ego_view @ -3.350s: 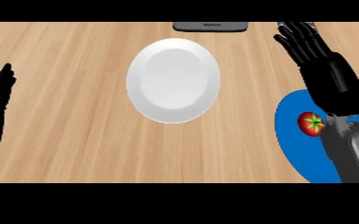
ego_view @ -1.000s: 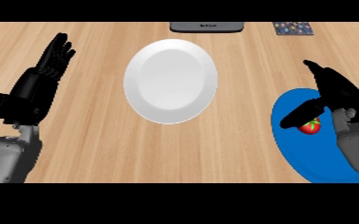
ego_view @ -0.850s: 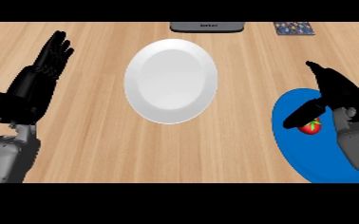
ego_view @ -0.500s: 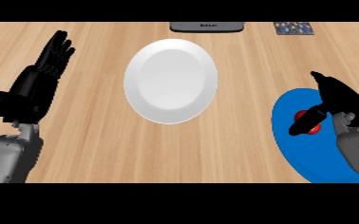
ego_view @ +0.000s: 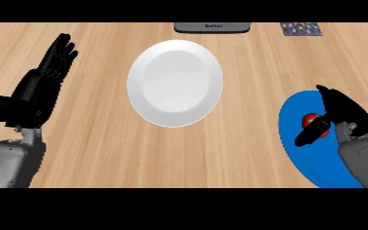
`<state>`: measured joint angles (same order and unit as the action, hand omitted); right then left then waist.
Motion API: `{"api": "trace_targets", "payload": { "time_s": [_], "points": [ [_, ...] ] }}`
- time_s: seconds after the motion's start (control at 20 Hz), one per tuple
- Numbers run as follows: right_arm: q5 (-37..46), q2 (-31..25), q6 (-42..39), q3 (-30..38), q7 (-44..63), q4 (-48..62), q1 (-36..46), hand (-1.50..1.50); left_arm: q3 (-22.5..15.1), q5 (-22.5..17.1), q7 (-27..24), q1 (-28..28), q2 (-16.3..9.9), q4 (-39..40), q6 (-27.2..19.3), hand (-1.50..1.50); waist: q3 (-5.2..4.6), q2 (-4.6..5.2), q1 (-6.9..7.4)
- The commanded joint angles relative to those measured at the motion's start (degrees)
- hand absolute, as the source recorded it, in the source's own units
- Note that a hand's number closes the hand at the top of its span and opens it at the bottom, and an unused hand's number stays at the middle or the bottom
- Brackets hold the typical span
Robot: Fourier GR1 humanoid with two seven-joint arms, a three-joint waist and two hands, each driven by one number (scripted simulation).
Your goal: Pick the tomato from the plate and place it in the plate
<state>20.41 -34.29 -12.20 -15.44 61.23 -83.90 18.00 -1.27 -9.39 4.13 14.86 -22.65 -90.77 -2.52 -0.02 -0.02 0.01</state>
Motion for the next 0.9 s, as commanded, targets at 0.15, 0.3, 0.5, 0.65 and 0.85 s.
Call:
{"api": "trace_targets", "payload": {
  "time_s": [0.15, 0.3, 0.5, 0.65, 0.85],
  "points": [
    [3.59, 4.53, -0.28, 0.02, 0.80, 6.67, -1.73, -1.50, 1.51, 0.94, 2.53, 1.38, 0.46, -0.98, 0.78, 0.00, 0.02, 0.06, 0.17],
    [3.98, 2.54, -2.85, 2.29, 0.41, 6.65, -2.66, -1.50, 4.82, -1.10, 1.20, 0.61, -1.25, 0.37, 4.11, 0.00, 0.00, -0.01, -0.01],
    [7.96, 5.80, -3.25, 0.58, 0.61, 10.61, 0.12, -1.50, 2.59, 1.80, -0.94, 0.19, 2.25, 0.88, 3.07, 0.00, 0.01, 0.08, 0.15],
    [13.84, 3.79, 6.06, 2.13, -11.59, 12.10, -0.87, 1.50, 2.33, 1.82, 2.57, -0.42, 2.31, -3.04, 2.74, 0.00, 0.04, 0.05, 0.33],
    [19.19, 1.77, 8.94, 2.42, -14.11, 13.71, -0.03, 1.50, 3.69, 2.63, 2.93, 1.54, 1.58, -1.46, 3.01, 0.00, 0.02, 0.05, 0.15]
  ]
}}
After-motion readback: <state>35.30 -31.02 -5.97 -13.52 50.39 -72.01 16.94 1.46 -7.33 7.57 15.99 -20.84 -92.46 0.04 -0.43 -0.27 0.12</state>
